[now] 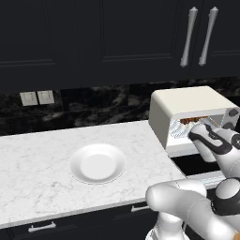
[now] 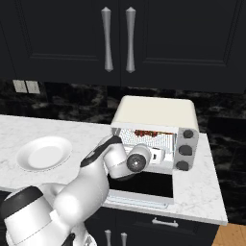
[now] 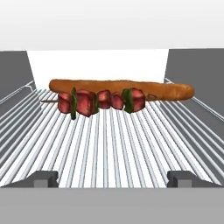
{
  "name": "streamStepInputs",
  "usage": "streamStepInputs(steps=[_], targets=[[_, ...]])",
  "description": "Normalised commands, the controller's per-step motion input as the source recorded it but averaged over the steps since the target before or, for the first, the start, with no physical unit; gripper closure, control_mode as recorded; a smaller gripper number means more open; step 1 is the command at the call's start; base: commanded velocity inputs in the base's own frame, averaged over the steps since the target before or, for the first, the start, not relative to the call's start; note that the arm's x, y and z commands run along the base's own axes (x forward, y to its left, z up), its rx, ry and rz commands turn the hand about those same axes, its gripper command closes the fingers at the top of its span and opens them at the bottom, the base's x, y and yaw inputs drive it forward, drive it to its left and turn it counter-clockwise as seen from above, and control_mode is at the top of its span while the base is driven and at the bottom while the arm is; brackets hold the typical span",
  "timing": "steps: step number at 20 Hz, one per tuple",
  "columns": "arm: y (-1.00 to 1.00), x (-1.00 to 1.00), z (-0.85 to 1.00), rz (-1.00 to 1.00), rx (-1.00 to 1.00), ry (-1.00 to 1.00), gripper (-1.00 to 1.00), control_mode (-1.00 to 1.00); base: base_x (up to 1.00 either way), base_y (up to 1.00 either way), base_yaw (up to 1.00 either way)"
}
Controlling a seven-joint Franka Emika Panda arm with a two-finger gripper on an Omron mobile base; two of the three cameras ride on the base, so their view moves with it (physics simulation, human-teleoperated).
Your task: Pick up the kebab skewer and baguette bread, and place them inside the toaster oven. Close the toaster oven door and start by setting the timer.
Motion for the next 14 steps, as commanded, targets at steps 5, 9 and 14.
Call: streamStepInputs(steps=[5,9,14], targets=[[0.03,0.16,0.00,0.00,0.00,0.00,-1.00,-1.00,0.00,0.00,0.00],[0.01,0.11,0.00,0.00,0.00,0.00,-1.00,-1.00,0.00,0.00,0.00],[0.02,0.13,0.00,0.00,0.00,0.00,-1.00,-1.00,0.00,0.00,0.00]])
